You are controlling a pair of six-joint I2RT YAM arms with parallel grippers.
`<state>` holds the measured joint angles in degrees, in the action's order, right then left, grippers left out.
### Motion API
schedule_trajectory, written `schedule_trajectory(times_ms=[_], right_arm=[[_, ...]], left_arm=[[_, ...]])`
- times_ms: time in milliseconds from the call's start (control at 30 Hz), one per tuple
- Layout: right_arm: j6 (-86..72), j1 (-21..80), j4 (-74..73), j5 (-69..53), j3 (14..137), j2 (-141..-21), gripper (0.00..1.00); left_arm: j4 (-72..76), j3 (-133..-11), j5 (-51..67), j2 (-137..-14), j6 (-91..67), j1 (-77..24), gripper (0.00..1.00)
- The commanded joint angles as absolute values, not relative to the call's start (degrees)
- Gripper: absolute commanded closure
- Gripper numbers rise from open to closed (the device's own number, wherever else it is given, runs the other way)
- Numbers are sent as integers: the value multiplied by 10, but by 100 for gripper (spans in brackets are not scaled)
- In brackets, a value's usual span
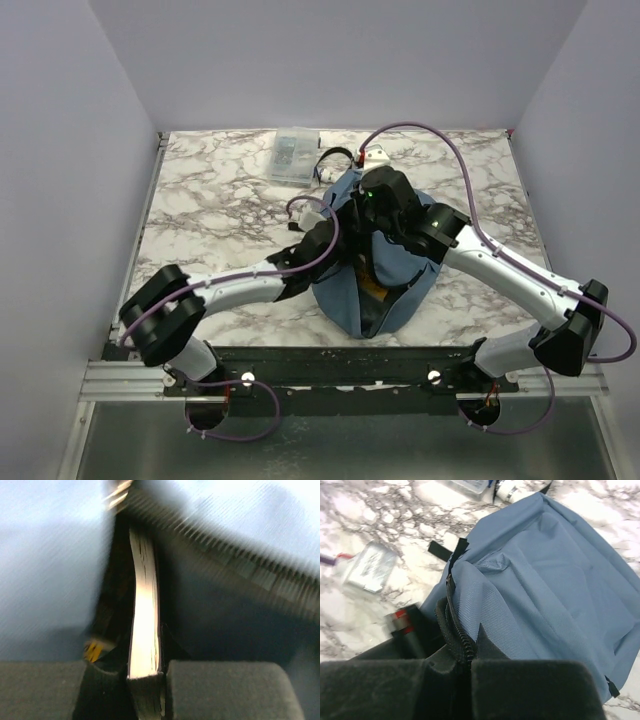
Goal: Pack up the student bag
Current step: Place the book in the student bag.
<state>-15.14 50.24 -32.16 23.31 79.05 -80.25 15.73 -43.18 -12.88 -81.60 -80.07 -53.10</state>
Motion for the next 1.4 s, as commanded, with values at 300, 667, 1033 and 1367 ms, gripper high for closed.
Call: schedule_trajectory(times_ms=[300,667,1033,1367], right_arm=[[-190,505,-257,182,771,-754,100],[-163,505,-259,242,702,-730,99],[-163,505,-269,243,678,-718,100],[-160,504,-268,228,662,-719,99]], left_arm=[[201,-614,-277,-976,-801,-562,71],[179,-518,-115,-890,-726,-553,23],[135,-435,0,-781,-528,-510,20],[121,-443,75,-791,-495,-491,81]])
